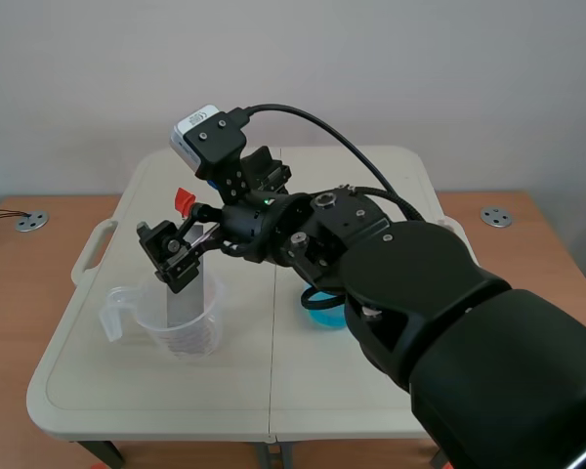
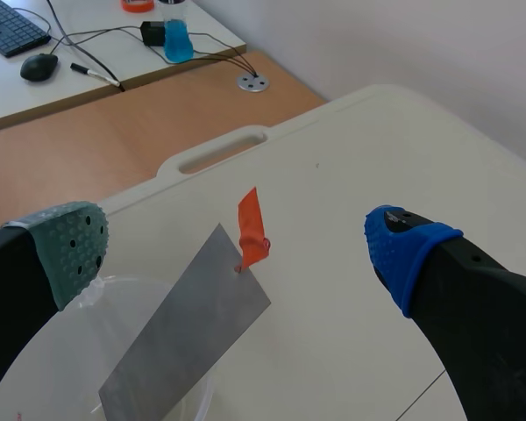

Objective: Hold the metal plate by the orange handle, dip it into the blue solution, take it out and point at it, then put the plate back in the beaker on the left.
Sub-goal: 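Lift the metal plate out of the left beaker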

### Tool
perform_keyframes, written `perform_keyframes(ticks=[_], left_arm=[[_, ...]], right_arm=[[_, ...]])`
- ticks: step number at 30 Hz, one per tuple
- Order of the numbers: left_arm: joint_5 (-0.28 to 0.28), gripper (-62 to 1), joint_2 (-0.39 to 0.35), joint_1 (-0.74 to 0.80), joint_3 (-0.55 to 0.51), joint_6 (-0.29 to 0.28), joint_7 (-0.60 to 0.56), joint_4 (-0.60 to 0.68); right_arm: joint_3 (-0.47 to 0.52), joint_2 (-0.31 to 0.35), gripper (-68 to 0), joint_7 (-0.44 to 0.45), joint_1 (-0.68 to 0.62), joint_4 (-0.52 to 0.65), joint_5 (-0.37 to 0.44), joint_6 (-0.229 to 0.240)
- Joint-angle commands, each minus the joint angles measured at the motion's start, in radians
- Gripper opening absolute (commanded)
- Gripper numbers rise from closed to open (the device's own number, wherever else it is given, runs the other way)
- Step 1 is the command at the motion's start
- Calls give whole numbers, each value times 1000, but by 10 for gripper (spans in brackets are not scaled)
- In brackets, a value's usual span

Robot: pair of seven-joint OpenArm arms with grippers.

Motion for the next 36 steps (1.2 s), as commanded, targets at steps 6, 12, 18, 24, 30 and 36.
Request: perform_keyframes(ticks=[6,12,18,24,30,36], left_arm=[[-7,-579,-3,6,-2,-1,-17,16],[-7,-579,-3,6,-2,-1,-17,16],[-7,-579,-3,6,-2,-1,-17,16],[-7,-579,-3,6,-2,-1,-17,16],[-6,-579,-3,6,-2,-1,-17,16],[-6,-579,-3,6,-2,-1,-17,16]], right_arm=[[0,-4,-74,51,28,6,8,-1],[0,-3,-165,51,31,6,8,-17],[0,-4,-279,51,31,6,8,-35],[0,-4,-382,52,31,6,8,-35],[0,-4,-493,52,31,6,8,-35],[0,-4,-599,56,31,6,8,-34]])
